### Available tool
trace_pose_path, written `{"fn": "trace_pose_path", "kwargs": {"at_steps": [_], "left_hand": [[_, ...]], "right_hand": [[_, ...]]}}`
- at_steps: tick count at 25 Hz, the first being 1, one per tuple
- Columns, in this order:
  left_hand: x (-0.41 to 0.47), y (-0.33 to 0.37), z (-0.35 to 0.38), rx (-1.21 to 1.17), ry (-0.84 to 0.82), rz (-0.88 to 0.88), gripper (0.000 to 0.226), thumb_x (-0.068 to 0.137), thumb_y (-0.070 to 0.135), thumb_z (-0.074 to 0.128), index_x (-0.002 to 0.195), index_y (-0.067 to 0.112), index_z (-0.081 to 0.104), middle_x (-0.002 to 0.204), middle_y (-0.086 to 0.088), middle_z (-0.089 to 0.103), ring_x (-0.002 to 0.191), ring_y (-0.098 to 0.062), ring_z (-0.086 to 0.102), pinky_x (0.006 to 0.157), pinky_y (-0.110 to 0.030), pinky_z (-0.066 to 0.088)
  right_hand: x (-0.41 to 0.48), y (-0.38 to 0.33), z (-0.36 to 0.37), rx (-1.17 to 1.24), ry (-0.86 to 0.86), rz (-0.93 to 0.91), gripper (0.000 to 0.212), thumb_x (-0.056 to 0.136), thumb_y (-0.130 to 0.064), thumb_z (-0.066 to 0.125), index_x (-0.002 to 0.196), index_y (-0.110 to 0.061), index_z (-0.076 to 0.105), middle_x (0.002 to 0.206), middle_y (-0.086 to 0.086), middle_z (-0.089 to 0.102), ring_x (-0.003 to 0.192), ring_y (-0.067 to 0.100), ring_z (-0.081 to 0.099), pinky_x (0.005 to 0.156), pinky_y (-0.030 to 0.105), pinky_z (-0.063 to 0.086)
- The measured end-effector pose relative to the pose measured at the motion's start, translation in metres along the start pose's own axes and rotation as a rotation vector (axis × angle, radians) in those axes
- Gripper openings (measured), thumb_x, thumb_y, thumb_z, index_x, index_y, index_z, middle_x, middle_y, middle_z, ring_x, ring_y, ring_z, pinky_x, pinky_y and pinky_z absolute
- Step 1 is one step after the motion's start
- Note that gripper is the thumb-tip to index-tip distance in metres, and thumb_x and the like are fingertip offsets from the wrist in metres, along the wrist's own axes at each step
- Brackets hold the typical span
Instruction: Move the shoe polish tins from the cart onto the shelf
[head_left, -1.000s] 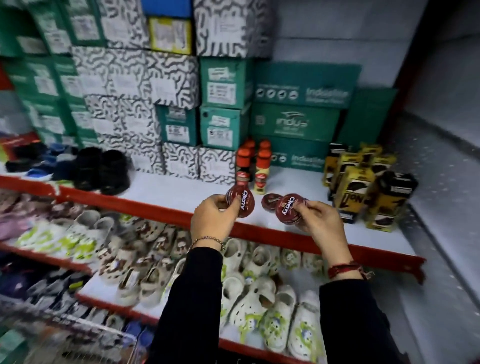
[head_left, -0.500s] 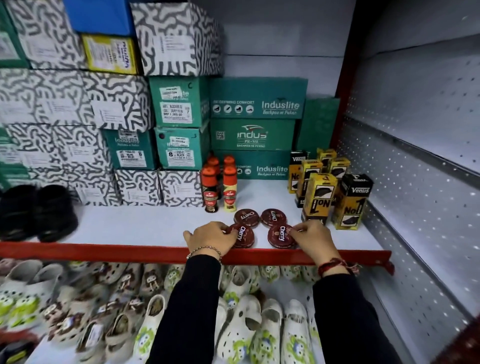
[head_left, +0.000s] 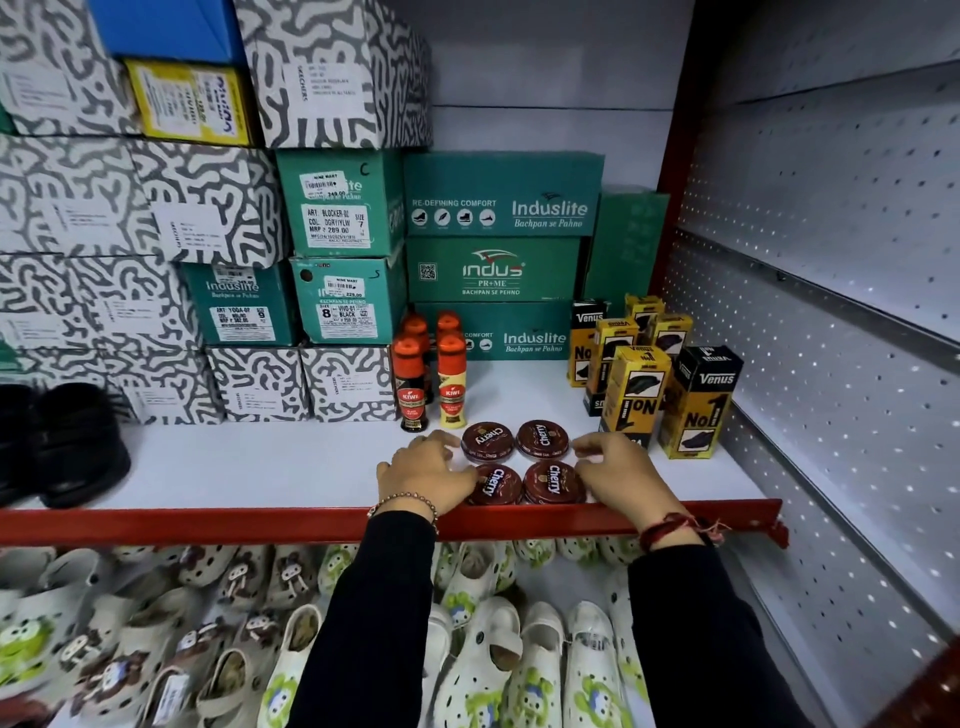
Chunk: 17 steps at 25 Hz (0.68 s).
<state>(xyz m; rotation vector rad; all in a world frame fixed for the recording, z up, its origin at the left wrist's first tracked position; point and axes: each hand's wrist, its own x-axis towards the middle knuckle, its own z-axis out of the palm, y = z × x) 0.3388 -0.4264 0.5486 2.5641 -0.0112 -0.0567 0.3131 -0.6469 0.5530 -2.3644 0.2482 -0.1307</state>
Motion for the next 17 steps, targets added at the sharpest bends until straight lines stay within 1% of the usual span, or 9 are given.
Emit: {"fn": "trace_pose_path", "kwargs": {"at_steps": [1, 2, 3, 4, 6, 8, 11, 14, 17], "left_hand": [[0.002, 0.001, 0.001, -0.030, -0.012, 0.052, 0.054, 0.086, 0.037, 0.059, 0.139, 0.033, 0.050, 0.144, 0.004, 0.056, 0.134, -0.023, 0.050, 0.114, -0.039, 0.033], [0.004, 0.003, 0.003, -0.063, -0.052, 0.107, 0.059, 0.088, 0.029, 0.056, 0.146, 0.030, 0.044, 0.152, 0.000, 0.047, 0.140, -0.025, 0.044, 0.117, -0.040, 0.033], [0.007, 0.007, 0.005, -0.077, -0.108, 0.156, 0.062, 0.091, 0.022, 0.052, 0.151, 0.027, 0.039, 0.159, -0.003, 0.039, 0.146, -0.025, 0.036, 0.120, -0.042, 0.030], [0.009, 0.010, 0.007, -0.065, -0.160, 0.190, 0.062, 0.092, 0.017, 0.049, 0.153, 0.025, 0.036, 0.163, -0.004, 0.032, 0.151, -0.025, 0.027, 0.123, -0.042, 0.025], [0.010, 0.012, 0.010, -0.034, -0.196, 0.219, 0.060, 0.094, 0.010, 0.045, 0.152, 0.023, 0.038, 0.164, -0.005, 0.026, 0.155, -0.024, 0.017, 0.126, -0.040, 0.017], [0.009, 0.010, 0.012, -0.058, -0.159, 0.237, 0.056, 0.093, 0.008, 0.046, 0.147, 0.023, 0.047, 0.160, -0.007, 0.036, 0.149, -0.026, 0.032, 0.121, -0.029, 0.025], [0.005, 0.006, 0.014, -0.082, -0.088, 0.265, 0.050, 0.090, 0.008, 0.049, 0.136, 0.022, 0.061, 0.146, -0.005, 0.056, 0.127, -0.024, 0.058, 0.107, -0.022, 0.040], [0.001, 0.007, 0.015, -0.083, -0.031, 0.291, 0.047, 0.088, 0.007, 0.050, 0.130, 0.021, 0.067, 0.138, -0.006, 0.064, 0.118, -0.023, 0.064, 0.099, -0.019, 0.044], [0.000, 0.009, 0.015, -0.112, 0.021, 0.305, 0.046, 0.090, 0.008, 0.050, 0.130, 0.022, 0.067, 0.133, -0.010, 0.066, 0.114, -0.027, 0.065, 0.100, -0.026, 0.048]], "right_hand": [[0.001, -0.003, 0.001, -0.016, -0.004, -0.048, 0.046, 0.090, -0.002, 0.049, 0.133, -0.010, 0.059, 0.134, 0.012, 0.063, 0.094, 0.020, 0.063, 0.086, 0.024, 0.047], [0.001, -0.006, 0.004, -0.047, -0.024, -0.093, 0.051, 0.090, 0.001, 0.045, 0.138, -0.011, 0.054, 0.139, 0.013, 0.059, 0.096, 0.020, 0.063, 0.086, 0.024, 0.047], [0.005, -0.008, 0.007, -0.098, -0.052, -0.142, 0.054, 0.089, 0.001, 0.043, 0.142, -0.010, 0.050, 0.144, 0.013, 0.055, 0.111, 0.022, 0.062, 0.095, 0.025, 0.046], [0.007, -0.010, 0.011, -0.154, -0.093, -0.173, 0.057, 0.088, -0.001, 0.043, 0.144, -0.010, 0.047, 0.148, 0.013, 0.051, 0.128, 0.026, 0.054, 0.108, 0.029, 0.041], [0.008, -0.009, 0.019, -0.241, -0.143, -0.177, 0.058, 0.086, -0.006, 0.044, 0.144, -0.012, 0.047, 0.152, 0.013, 0.047, 0.142, 0.028, 0.041, 0.118, 0.039, 0.032], [0.007, -0.006, 0.020, -0.264, -0.127, -0.173, 0.056, 0.085, -0.010, 0.046, 0.140, -0.016, 0.052, 0.151, 0.006, 0.049, 0.142, 0.025, 0.042, 0.118, 0.042, 0.033], [0.007, -0.001, 0.017, -0.268, -0.072, -0.183, 0.049, 0.082, -0.011, 0.051, 0.127, -0.023, 0.064, 0.138, -0.001, 0.061, 0.134, 0.022, 0.052, 0.114, 0.042, 0.039], [0.008, 0.003, 0.016, -0.232, -0.071, -0.189, 0.046, 0.080, -0.011, 0.052, 0.121, -0.024, 0.068, 0.131, -0.002, 0.067, 0.128, 0.020, 0.057, 0.113, 0.039, 0.042], [0.007, 0.001, 0.014, -0.197, -0.019, -0.236, 0.044, 0.085, -0.012, 0.051, 0.125, -0.023, 0.065, 0.136, -0.001, 0.064, 0.131, 0.020, 0.055, 0.115, 0.039, 0.040]]}}
